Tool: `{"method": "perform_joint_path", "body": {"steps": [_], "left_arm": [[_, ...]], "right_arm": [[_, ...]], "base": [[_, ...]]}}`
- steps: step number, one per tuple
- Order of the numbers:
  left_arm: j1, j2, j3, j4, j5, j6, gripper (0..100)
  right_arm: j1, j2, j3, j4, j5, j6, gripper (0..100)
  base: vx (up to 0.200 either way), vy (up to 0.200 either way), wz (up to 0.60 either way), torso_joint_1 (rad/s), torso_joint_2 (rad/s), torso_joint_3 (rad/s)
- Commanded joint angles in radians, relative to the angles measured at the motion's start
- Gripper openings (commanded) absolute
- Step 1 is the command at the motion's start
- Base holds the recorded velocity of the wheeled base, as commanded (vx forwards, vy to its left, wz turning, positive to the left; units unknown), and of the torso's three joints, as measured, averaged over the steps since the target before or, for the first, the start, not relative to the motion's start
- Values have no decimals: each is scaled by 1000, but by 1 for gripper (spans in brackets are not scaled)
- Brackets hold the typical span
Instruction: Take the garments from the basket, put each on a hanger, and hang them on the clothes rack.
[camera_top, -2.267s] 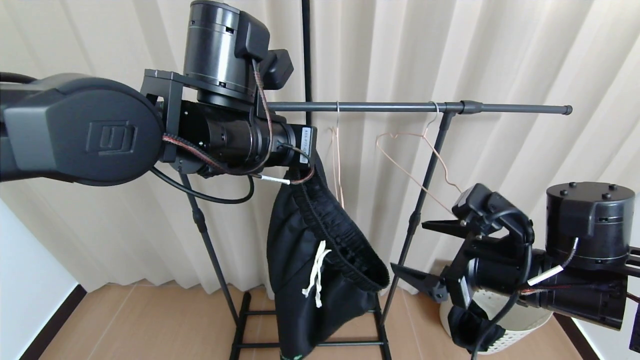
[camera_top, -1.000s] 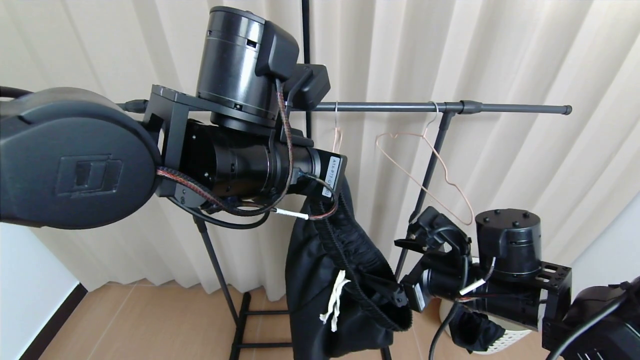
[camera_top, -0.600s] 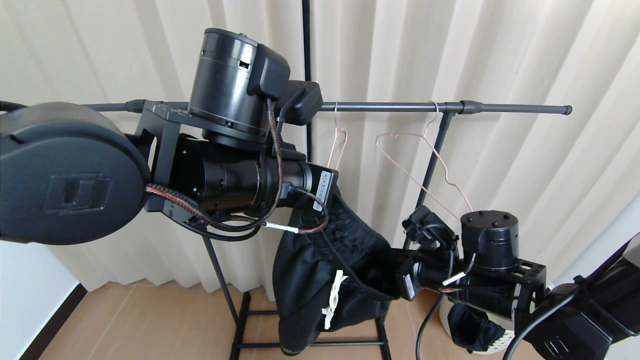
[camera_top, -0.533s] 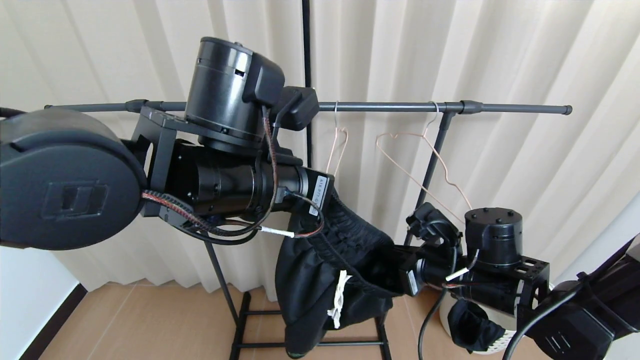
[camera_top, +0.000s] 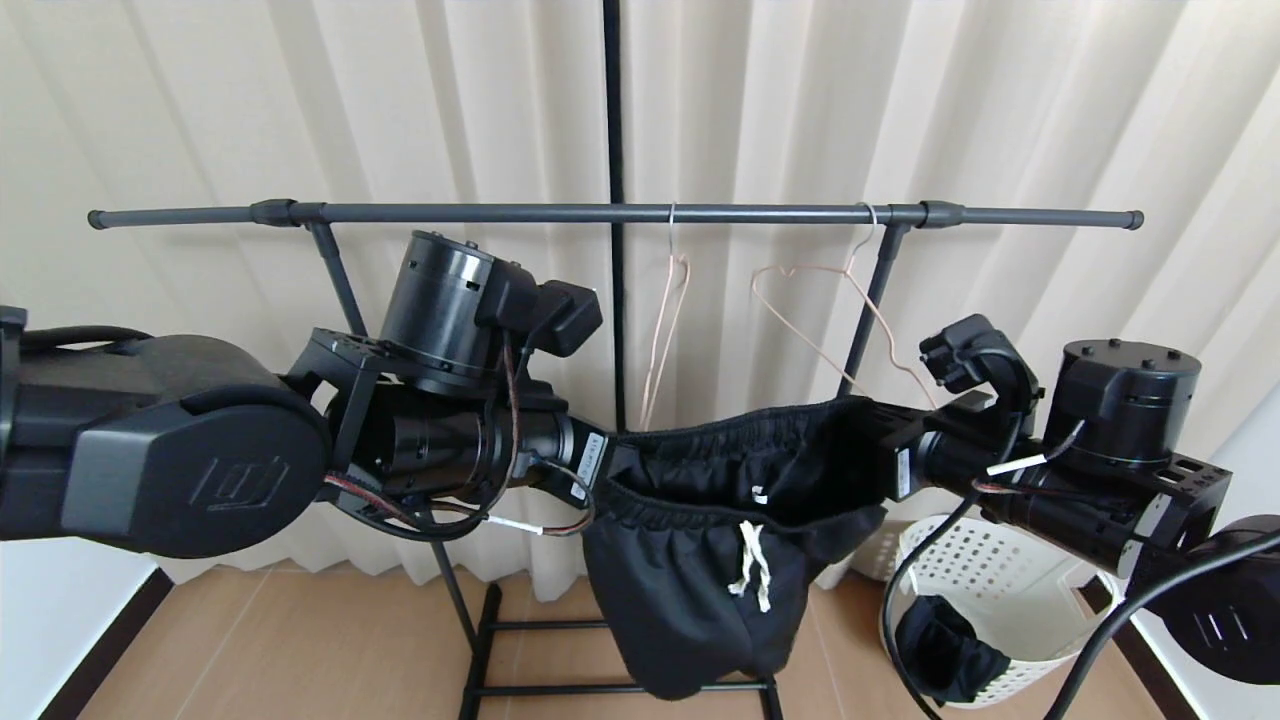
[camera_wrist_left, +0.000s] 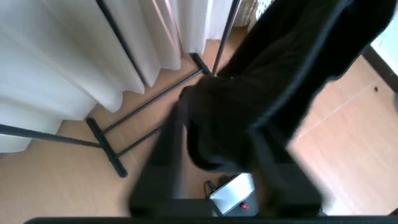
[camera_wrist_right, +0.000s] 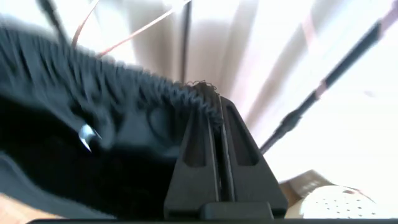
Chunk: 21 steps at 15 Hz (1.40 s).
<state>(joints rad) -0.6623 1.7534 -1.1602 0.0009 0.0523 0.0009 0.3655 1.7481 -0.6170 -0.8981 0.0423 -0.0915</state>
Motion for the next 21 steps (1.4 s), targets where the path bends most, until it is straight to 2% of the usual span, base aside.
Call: {"method": "perform_joint_path", "body": {"steps": [1, 5, 8, 9, 11, 12, 17, 19, 21], "left_arm": [[-3, 11, 11, 1, 0, 19, 100], [1, 1, 16, -4, 1, 21, 100], [9, 80, -30, -131, 15, 18, 100], [17, 104, -59, -131, 27, 18, 100], [20, 179, -171, -119, 104, 8, 100], [21, 255, -294, -101, 146, 7, 100], [40, 479, -662, 37, 204, 14, 100], [41, 569, -783, 53, 247, 16, 100], [49, 641, -840, 76, 284, 14, 100]], "right_arm": [[-4, -45, -15, 2, -4, -1, 0], [-22, -45, -23, 7, -6, -2, 0], [-20, -56, -12, 4, -12, -16, 0], [-20, -64, -10, 7, -12, -20, 0], [-19, -65, -10, 7, -12, -20, 0], [-14, -67, -10, 4, -13, -20, 0], [-14, -68, -12, 7, -12, -20, 0], [-14, -65, -10, 7, -13, -20, 0], [-14, -65, -10, 7, -13, -20, 0]], "base": [[0, 0, 0, 0, 0, 0], [0, 0, 0, 0, 0, 0], [0, 0, 0, 0, 0, 0], [0, 0, 0, 0, 0, 0], [0, 0, 0, 0, 0, 0], [0, 0, 0, 0, 0, 0], [0, 0, 0, 0, 0, 0], [0, 0, 0, 0, 0, 0], [0, 0, 0, 0, 0, 0]]}}
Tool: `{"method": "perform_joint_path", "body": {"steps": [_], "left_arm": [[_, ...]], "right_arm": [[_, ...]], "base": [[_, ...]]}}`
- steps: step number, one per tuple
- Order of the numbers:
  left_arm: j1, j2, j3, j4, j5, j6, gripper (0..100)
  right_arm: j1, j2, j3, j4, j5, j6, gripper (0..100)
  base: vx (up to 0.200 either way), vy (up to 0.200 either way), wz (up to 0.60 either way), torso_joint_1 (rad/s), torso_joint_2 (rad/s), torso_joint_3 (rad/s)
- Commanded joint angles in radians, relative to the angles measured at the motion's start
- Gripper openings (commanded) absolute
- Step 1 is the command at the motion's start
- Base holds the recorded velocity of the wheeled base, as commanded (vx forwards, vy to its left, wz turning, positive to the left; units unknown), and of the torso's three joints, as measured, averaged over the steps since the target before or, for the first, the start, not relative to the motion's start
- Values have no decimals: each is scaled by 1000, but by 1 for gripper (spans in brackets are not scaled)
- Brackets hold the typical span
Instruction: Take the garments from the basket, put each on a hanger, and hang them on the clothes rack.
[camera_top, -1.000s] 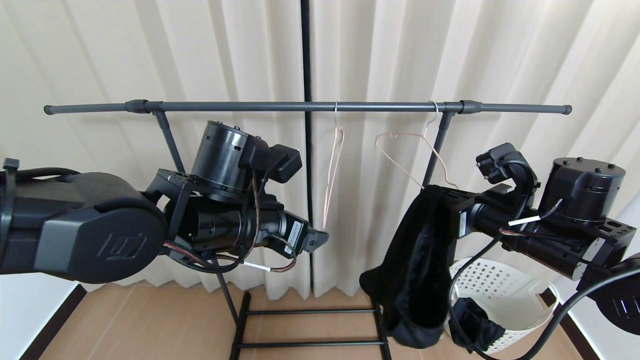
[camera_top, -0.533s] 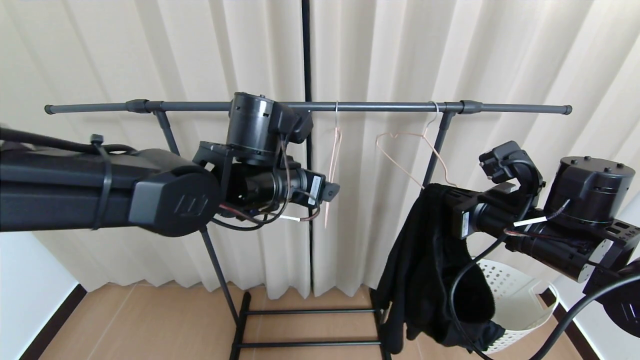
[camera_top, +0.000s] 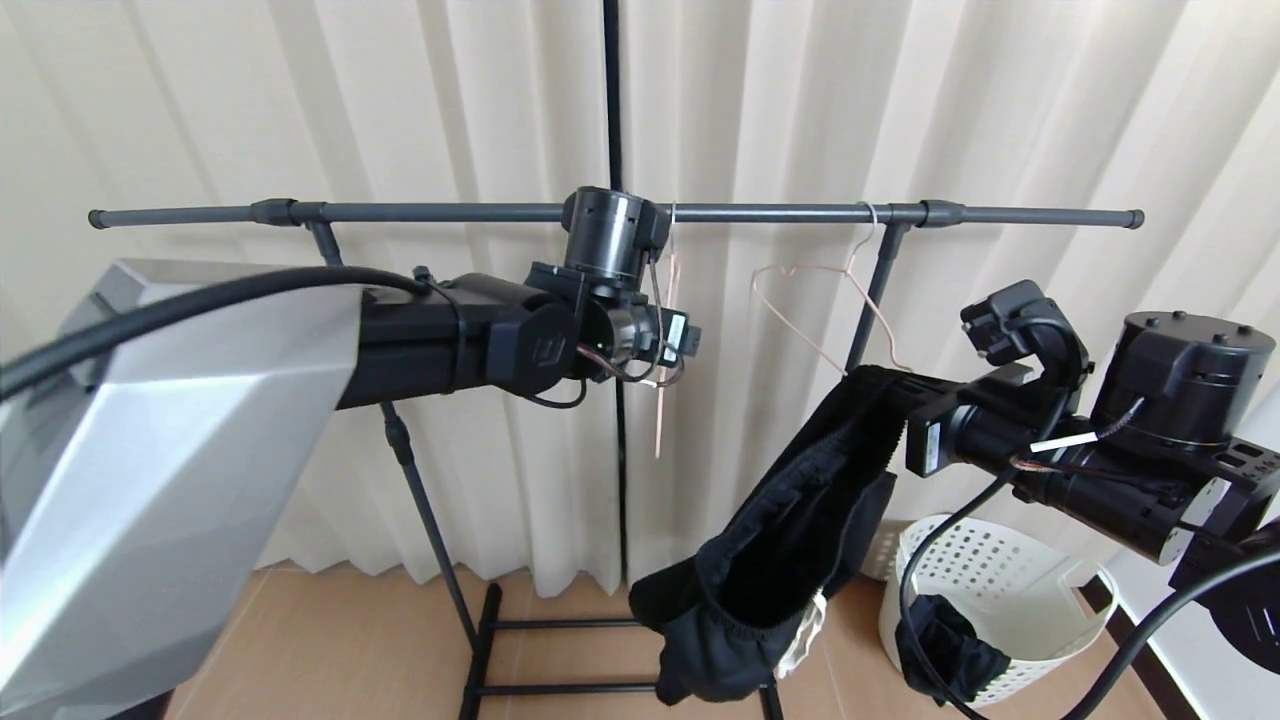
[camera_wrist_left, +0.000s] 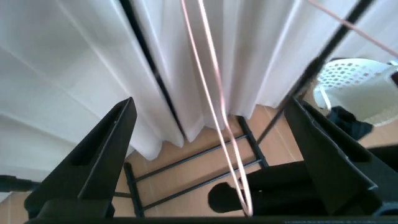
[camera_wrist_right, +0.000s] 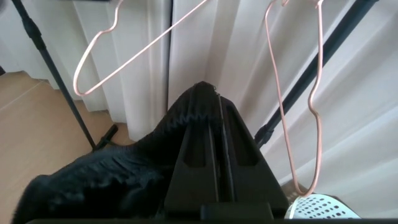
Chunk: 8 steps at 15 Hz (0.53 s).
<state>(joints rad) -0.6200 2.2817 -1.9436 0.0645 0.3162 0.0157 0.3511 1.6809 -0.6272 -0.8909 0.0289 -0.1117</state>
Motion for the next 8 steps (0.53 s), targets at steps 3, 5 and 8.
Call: {"method": "perform_joint_path", "body": {"steps": [3, 5, 8], "left_arm": [[28, 151, -56, 3, 24, 3, 100], [42, 163, -56, -12, 24, 1, 100], [51, 168, -56, -57, 24, 3, 100]], "right_arm": [[0, 7, 0, 0, 0, 0, 0], [0, 10, -2, 0, 0, 0, 0], [0, 19, -5, -3, 0, 0, 0]], "base": [[0, 0, 0, 0, 0, 0], [0, 0, 0, 0, 0, 0], [0, 0, 0, 0, 0, 0]]}}
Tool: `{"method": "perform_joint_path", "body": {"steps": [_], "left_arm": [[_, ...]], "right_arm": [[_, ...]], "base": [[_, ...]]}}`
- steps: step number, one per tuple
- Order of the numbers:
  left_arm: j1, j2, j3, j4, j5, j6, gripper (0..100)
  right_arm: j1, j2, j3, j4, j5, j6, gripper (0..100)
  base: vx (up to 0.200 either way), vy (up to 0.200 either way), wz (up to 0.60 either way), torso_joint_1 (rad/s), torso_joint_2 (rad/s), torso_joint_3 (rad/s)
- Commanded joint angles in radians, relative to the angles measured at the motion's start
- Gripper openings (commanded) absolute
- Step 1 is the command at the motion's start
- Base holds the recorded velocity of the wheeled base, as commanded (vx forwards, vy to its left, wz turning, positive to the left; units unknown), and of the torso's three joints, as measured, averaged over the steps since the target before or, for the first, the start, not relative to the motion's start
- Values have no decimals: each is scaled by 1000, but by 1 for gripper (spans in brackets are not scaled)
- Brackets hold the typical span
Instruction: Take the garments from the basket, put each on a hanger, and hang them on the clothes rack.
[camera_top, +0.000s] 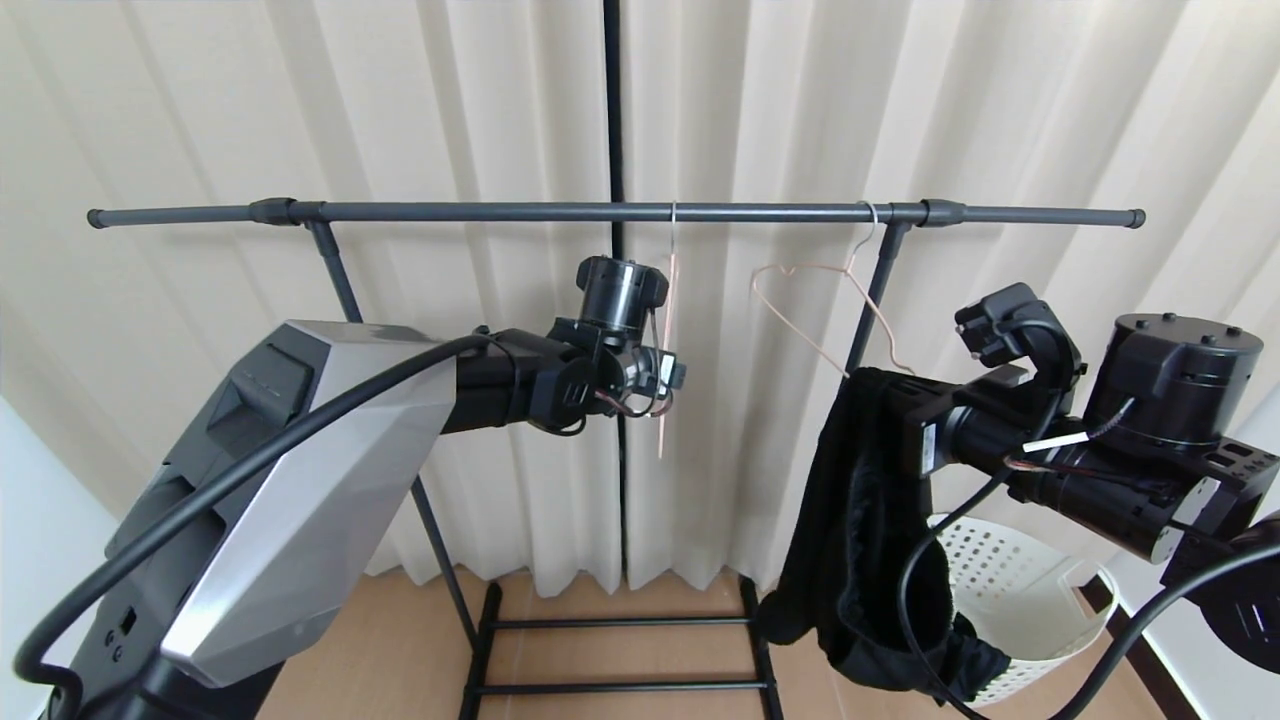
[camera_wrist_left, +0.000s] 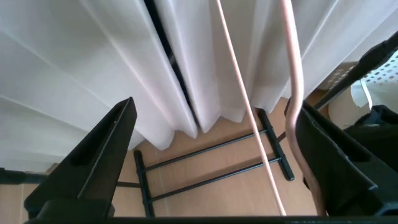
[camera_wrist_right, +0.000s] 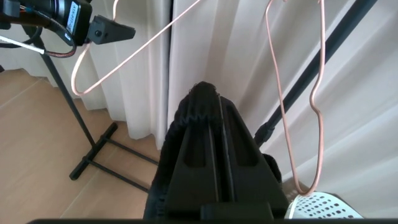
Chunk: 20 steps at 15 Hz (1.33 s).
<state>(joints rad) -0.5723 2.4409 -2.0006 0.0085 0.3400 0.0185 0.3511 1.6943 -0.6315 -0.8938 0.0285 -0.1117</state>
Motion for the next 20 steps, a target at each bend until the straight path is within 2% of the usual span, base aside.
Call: {"method": "perform_joint_path", "body": {"steps": [1, 8, 9, 20], "left_arm": [[5, 4, 1, -2, 1, 1, 100], [12, 9, 1, -30, 8, 12, 100], [12, 9, 1, -30, 8, 12, 0], [9, -80, 1, -28, 7, 14, 0]], "right_arm": [[0, 5, -1, 0, 2, 0, 0], [0, 4, 3, 0, 1, 0, 0], [0, 4, 3, 0, 1, 0, 0], [0, -1, 4, 0, 1, 0, 0]], "base": [[0, 0, 0, 0, 0, 0], [0, 0, 0, 0, 0, 0], [0, 0, 0, 0, 0, 0], [0, 0, 0, 0, 0, 0]]}}
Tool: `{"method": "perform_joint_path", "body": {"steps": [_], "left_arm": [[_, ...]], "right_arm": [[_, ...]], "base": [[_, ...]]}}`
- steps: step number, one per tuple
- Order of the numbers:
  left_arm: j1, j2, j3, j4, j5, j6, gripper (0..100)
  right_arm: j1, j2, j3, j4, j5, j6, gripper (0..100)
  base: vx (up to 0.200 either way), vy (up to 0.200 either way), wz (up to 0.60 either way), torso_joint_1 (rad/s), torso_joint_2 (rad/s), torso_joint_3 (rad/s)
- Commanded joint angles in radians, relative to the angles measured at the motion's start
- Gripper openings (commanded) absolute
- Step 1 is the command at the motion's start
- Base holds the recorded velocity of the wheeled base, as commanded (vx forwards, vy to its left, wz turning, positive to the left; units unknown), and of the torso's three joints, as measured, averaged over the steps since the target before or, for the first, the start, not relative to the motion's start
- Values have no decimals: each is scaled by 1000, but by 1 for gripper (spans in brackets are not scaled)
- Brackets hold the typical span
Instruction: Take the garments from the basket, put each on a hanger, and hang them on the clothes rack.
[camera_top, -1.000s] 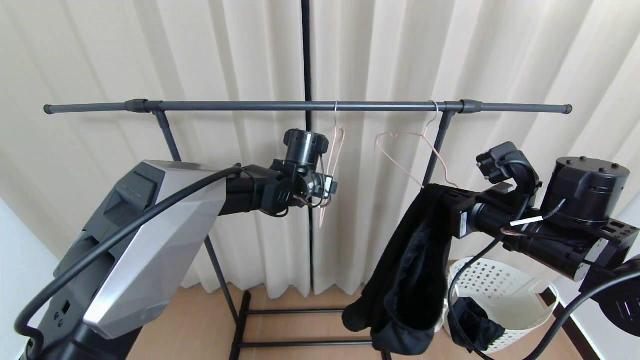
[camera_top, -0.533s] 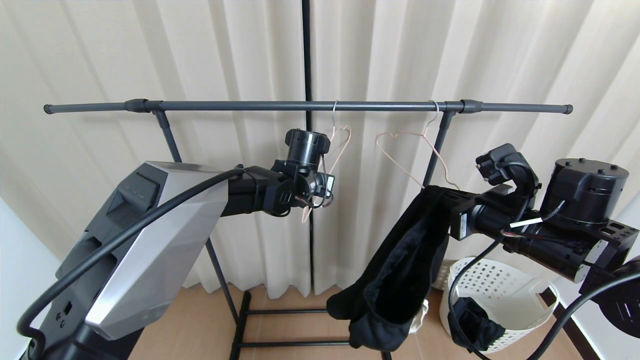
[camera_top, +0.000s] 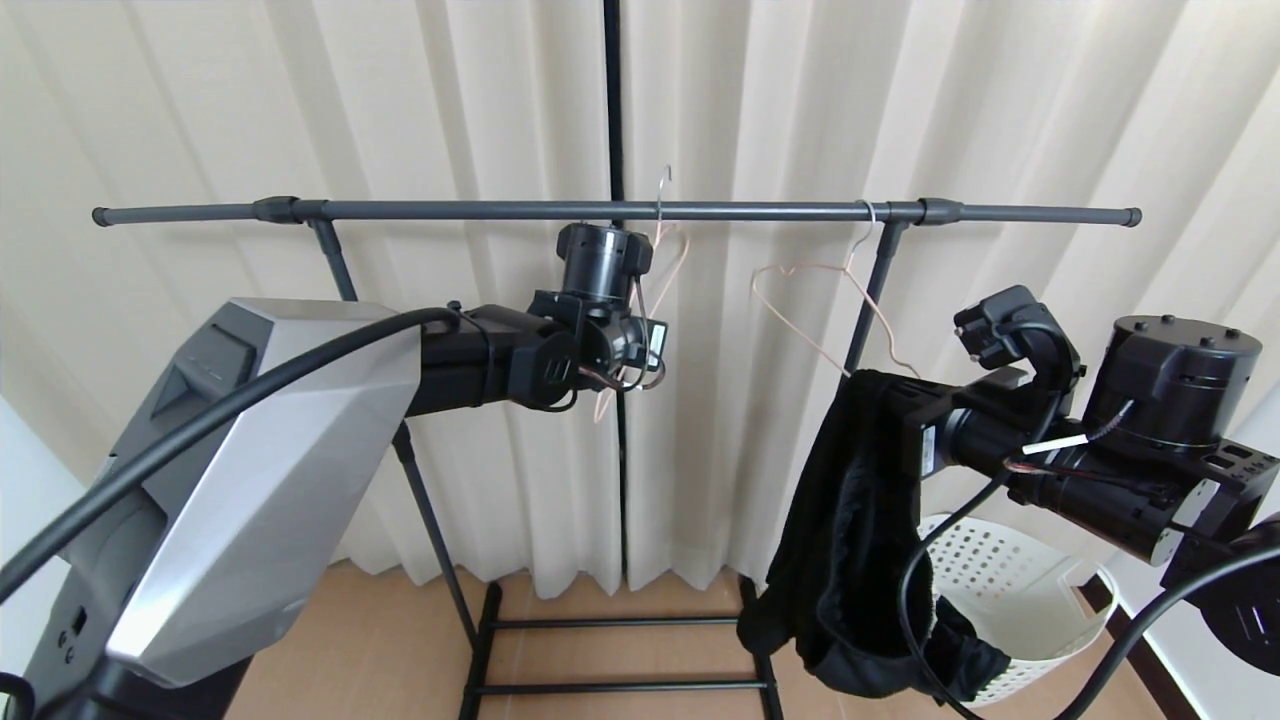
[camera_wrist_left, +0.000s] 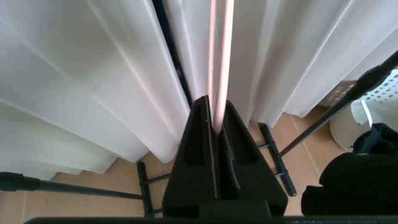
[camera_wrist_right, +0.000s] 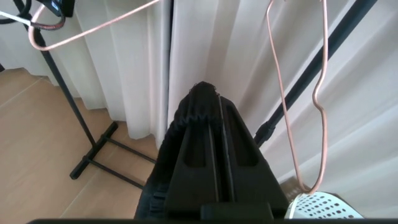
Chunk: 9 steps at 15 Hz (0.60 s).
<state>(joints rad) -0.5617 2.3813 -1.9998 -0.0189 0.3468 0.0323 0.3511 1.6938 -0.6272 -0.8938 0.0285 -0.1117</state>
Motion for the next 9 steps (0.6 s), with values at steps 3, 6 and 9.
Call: {"method": "perform_joint_path", "body": {"steps": [3, 6, 9], "left_arm": [[-15, -96, 73, -3, 0, -2, 0], [-47, -232, 260, -16, -2, -6, 0], [-67, -421, 575, -177, -6, 4, 0]], "right_arm": [[0, -6, 0, 0, 1, 0, 0], [0, -10, 0, 0, 1, 0, 0], [0, -20, 1, 0, 1, 0, 0]], "base": [[0, 0, 0, 0, 0, 0], [0, 0, 0, 0, 0, 0], [0, 0, 0, 0, 0, 0]]}}
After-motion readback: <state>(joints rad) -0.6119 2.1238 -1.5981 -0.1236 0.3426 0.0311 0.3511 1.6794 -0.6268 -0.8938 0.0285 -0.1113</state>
